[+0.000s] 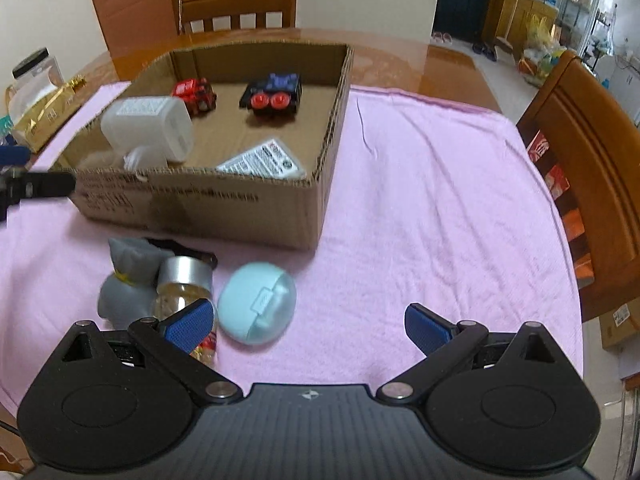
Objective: Organize rigid objects
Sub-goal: 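Move the left tool to the grey cat toy while the right approaches the teal round case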
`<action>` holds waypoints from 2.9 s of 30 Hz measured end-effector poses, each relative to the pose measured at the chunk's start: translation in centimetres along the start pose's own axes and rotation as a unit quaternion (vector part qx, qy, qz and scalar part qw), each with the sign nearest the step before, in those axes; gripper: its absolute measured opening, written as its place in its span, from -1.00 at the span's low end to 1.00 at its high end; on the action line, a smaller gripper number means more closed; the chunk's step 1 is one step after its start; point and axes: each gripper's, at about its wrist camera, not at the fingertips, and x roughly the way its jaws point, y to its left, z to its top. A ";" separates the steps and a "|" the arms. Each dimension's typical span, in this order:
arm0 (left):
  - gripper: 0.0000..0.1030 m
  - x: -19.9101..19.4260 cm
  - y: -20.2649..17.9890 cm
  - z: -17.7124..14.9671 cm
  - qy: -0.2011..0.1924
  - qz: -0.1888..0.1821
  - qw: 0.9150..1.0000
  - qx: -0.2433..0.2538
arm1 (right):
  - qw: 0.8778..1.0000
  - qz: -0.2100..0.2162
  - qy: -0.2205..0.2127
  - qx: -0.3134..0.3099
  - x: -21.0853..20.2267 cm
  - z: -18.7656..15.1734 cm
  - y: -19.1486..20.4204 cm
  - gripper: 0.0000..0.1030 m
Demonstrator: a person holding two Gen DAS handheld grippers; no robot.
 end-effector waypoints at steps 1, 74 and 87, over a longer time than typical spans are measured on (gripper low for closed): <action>0.95 0.3 -0.4 -0.3 0.005 -0.006 1.000 0.002 | 1.000 0.000 0.001 -0.002 0.1 -0.1 0.0 1.00; 0.94 5.4 -0.9 -3.6 0.085 -0.122 0.986 -0.080 | 0.999 0.007 0.026 -0.042 5.2 -0.3 -1.3 1.00; 0.41 4.4 -0.4 -4.0 0.087 -0.053 0.994 -0.043 | 0.999 0.008 0.016 -0.044 4.9 -0.7 -1.4 1.00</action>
